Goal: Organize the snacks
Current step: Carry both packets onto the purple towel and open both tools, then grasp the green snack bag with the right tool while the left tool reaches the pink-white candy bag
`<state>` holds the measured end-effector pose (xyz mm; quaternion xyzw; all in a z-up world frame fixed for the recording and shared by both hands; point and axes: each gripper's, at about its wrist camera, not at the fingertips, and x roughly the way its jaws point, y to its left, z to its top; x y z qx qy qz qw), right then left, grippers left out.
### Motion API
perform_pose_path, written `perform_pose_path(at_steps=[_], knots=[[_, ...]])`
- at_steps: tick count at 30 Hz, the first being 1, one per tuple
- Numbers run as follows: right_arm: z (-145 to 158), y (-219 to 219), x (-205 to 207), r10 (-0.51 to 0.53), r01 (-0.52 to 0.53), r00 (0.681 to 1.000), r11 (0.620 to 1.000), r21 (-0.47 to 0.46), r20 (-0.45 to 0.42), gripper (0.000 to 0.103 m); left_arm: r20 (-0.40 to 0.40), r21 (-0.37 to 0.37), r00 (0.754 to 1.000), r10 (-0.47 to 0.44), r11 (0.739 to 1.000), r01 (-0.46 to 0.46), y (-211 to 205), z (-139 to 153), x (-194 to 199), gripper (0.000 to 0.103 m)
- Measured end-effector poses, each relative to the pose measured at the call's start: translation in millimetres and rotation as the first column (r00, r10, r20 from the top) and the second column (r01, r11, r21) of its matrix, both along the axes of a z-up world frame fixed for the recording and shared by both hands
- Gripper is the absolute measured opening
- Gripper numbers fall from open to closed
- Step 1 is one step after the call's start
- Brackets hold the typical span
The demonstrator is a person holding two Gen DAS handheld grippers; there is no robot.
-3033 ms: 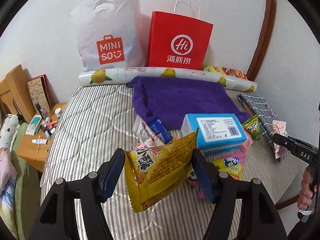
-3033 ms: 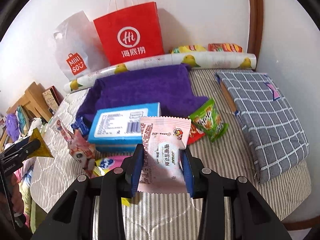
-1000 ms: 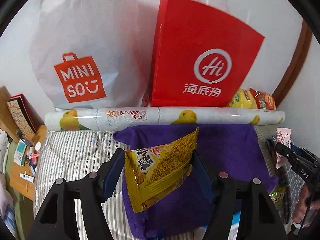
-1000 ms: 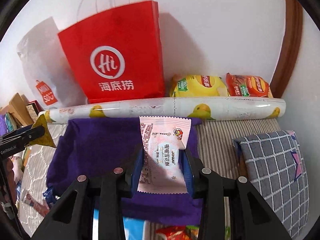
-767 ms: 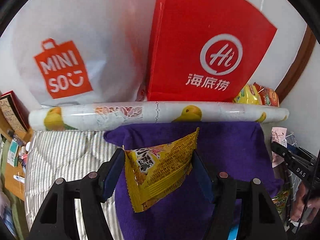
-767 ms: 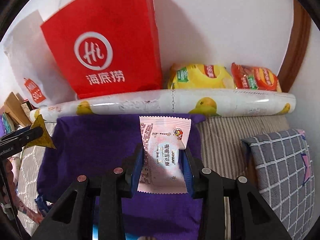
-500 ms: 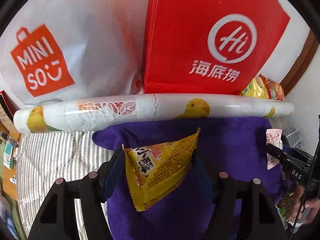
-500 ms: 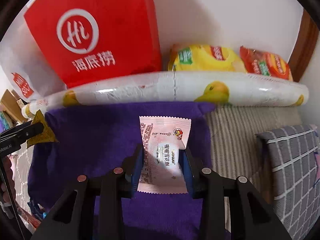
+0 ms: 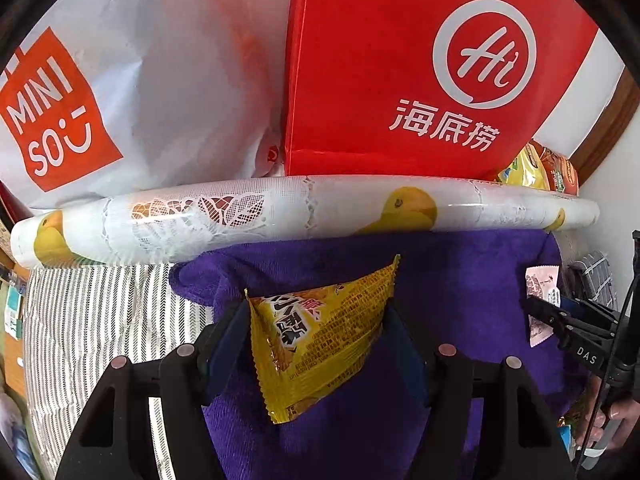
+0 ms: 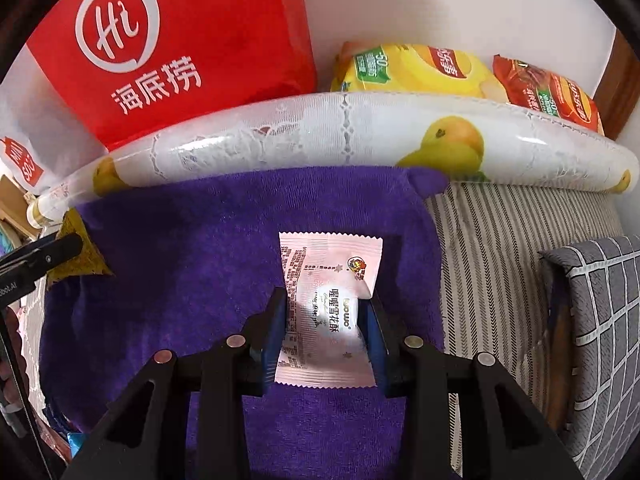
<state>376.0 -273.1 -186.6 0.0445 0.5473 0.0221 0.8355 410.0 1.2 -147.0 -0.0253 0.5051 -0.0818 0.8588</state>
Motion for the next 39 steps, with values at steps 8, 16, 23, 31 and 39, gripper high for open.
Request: perform_pose_path(at_steps=[8,16,23,31,39], knots=[[12,4,-7,0.009,-0.008,1.0,1.0,-0.029,0.026,0.069,-0.005,-0.003,1.0,0.002,1.0,-0.002,3,6,-3,0.078],[53,7,-42,-0.04,0.041,0.993,0.999,-0.001,0.111,0.069,0.048,0.01,0.999,0.005,1.0,-0.005,10,38,-35,0.079],[106,3,-102,-0.074,0.087,0.969,0.995,-0.046,0.237,0.069,0.112,-0.001,0.993,0.03,1.0,-0.03,22,75,-87,0.079],[136,-23,-168,-0.114,0.123,0.955,0.992,-0.016,0.275,0.069,0.156,-0.014,0.985,0.068,0.998,-0.067,33,99,-153,0.079],[126,-47,-221,-0.136,0.145,0.957,0.989,-0.016,0.256,0.069,0.161,-0.017,0.98,0.118,0.993,-0.117,44,95,-201,0.079]])
